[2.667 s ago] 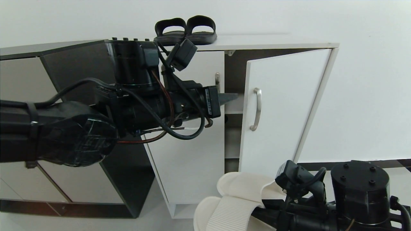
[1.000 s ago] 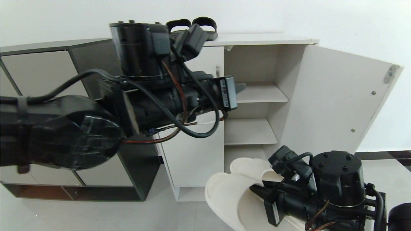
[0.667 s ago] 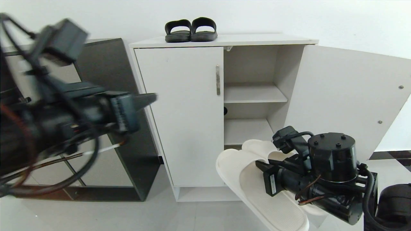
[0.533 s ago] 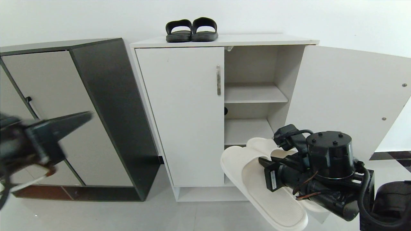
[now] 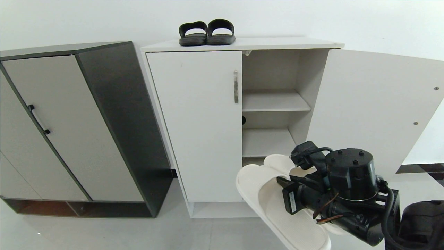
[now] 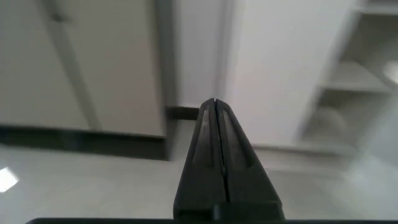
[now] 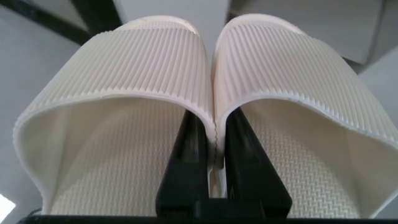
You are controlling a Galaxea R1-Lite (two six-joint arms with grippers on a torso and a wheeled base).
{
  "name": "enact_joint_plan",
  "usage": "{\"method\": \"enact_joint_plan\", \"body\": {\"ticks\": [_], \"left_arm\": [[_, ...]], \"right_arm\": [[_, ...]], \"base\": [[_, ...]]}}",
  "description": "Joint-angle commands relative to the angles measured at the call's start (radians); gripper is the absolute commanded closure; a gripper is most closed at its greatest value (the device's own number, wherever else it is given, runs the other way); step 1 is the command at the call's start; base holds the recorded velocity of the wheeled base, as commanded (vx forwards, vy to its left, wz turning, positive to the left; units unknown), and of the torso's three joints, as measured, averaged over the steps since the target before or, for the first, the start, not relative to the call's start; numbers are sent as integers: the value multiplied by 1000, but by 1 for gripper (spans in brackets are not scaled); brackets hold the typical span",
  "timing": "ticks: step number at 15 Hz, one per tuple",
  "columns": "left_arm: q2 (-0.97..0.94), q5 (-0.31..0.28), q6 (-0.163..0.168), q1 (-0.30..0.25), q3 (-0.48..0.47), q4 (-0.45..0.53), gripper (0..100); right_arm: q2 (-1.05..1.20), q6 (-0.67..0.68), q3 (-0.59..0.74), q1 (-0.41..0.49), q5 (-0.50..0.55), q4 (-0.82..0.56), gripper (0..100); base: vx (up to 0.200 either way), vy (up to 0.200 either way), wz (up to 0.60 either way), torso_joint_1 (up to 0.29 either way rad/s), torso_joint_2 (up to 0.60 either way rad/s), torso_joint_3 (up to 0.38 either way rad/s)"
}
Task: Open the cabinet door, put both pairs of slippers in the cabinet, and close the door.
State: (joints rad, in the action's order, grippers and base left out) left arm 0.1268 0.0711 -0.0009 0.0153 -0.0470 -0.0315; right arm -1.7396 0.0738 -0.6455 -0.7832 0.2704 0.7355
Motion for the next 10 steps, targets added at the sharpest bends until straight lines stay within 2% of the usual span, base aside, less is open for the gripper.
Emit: {"method": "enact_joint_plan", "body": {"ticks": [1,2,4,6,10], "left_arm": [[-125,-129,35,-12,44,48,100],[-125,-140,74,-12,47,33,100],[-125,-137,71,-12,47,31,100],[-125,-137,41,-12,47,33,100],[-125,-137,36,-12,47,33,100]], "right_arm": [[-1,0,4,-16,0,1,100],[-3,1,4,-21,1,1,100],[-3,3,4,-21,3,1,100],[-9,6,-5,-21,3,1,100],[-25,6,-5,-25,4,2,100]], "base": [[0,0,0,0,0,0],[0,0,0,0,0,0],[0,0,0,0,0,0],[0,0,0,0,0,0],[0,0,0,0,0,0]]}}
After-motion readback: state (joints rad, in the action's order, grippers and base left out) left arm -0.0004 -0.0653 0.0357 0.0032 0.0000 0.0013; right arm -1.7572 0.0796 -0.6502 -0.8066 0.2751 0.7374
